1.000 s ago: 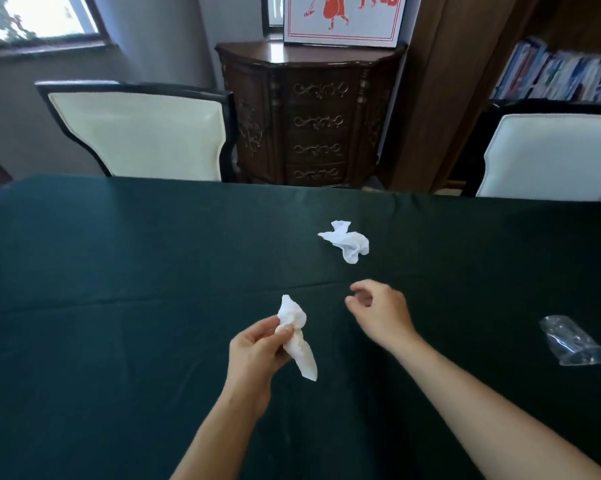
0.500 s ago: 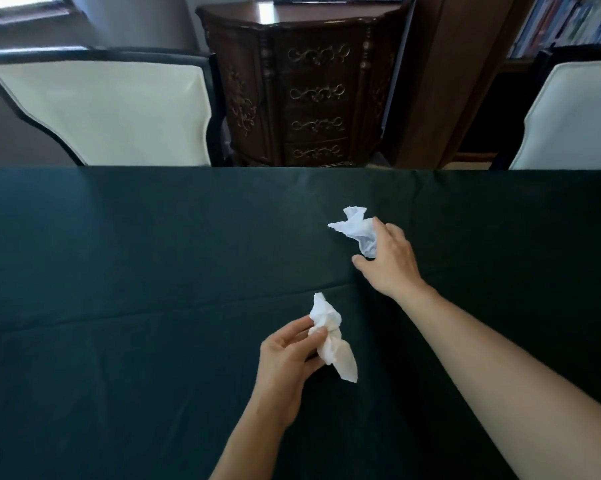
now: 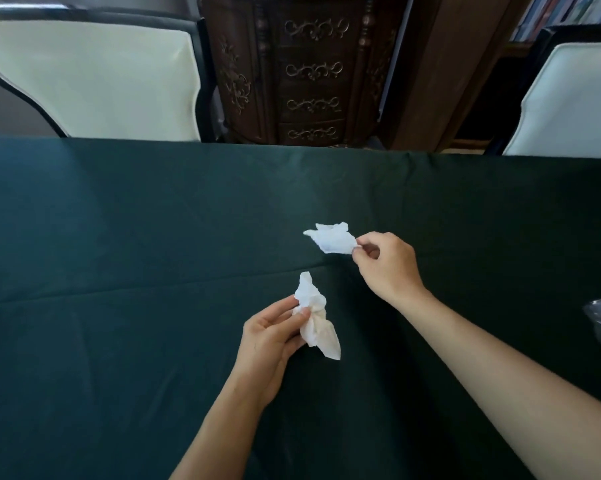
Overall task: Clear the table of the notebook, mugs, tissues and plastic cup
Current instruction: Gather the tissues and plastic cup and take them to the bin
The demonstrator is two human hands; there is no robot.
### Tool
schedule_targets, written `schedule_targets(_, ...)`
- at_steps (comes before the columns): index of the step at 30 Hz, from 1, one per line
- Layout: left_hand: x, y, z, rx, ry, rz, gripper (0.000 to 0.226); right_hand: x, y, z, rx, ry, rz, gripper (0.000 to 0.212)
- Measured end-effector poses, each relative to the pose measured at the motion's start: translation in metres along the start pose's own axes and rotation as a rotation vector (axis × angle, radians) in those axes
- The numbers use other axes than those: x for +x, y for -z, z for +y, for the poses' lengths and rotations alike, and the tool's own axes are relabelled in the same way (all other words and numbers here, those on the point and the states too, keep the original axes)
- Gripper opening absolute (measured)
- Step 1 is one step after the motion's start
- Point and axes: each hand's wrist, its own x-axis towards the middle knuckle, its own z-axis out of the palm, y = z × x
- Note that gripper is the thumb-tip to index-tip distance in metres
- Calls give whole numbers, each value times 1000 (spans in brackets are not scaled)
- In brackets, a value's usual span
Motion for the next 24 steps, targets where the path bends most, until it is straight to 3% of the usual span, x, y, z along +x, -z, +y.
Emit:
schedule_targets(5, -9, -19, 6, 49, -180, 91, 25, -47, 33, 6, -12, 58, -195, 11)
schedule_targets(10, -20, -62, 11, 317, -351, 62, 36, -91, 64, 5, 41, 167, -378, 11)
schedule_targets(15, -38, -95, -11, 373, -165, -147, 29, -111, 96, 18, 269, 128, -231, 14)
schedule_targets(20, -48, -130, -36, 206, 12, -316, 30, -132, 124, 48, 270, 71, -75, 14)
schedule_targets(24, -56, -169, -57, 230, 40, -394, 31, -150, 150, 76, 292, 53, -6, 14)
